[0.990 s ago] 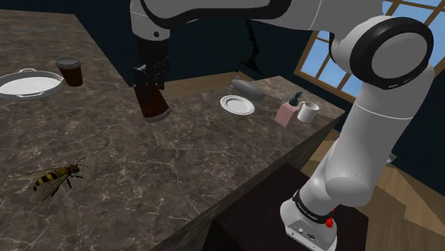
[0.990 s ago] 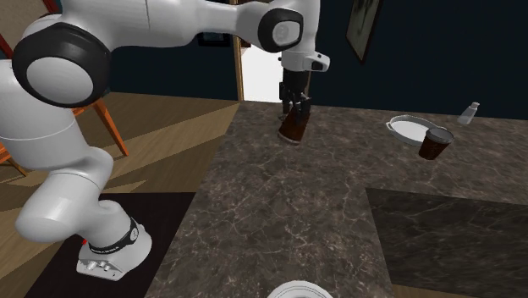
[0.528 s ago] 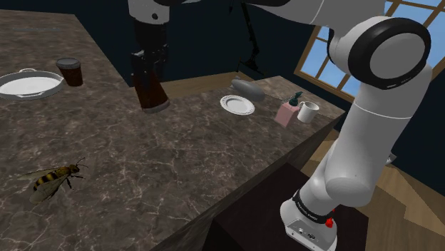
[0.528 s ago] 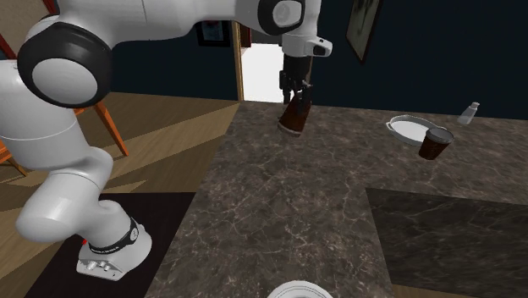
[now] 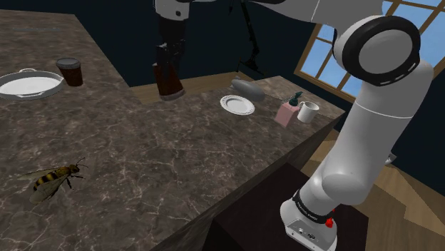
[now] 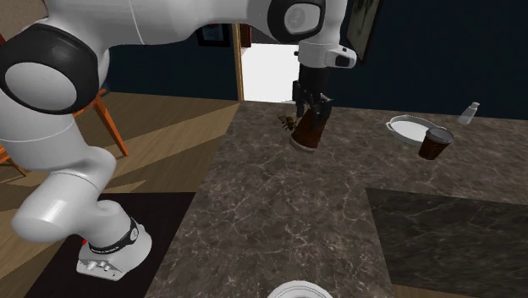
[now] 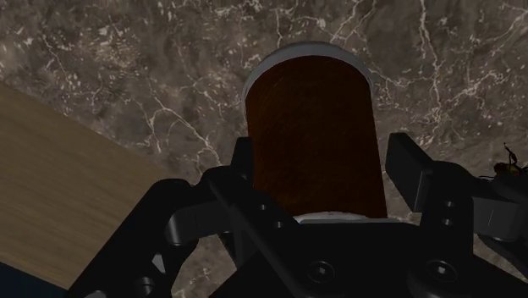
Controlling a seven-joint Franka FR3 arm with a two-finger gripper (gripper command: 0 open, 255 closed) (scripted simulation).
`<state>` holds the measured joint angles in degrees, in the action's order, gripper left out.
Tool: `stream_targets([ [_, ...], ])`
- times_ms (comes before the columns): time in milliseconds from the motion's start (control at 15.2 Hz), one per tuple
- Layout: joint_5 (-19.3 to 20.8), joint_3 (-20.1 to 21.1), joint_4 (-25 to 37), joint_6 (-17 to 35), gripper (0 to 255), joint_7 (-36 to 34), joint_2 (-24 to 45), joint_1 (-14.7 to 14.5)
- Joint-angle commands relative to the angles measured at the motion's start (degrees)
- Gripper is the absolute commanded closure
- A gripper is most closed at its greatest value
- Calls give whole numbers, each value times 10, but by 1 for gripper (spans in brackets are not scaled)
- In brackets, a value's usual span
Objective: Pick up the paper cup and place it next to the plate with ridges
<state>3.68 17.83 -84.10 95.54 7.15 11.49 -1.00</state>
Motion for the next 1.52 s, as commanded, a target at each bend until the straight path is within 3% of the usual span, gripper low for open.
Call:
stream_targets([
  [0,-1,-9,8,-4,255,25,3,15],
  [594,-1,-50,74,-23,255,132,48,78],
  [1122,4,-80,210,-69,255,219,138,127],
  [1452,2,-80,149,-22,255,218,124,131],
])
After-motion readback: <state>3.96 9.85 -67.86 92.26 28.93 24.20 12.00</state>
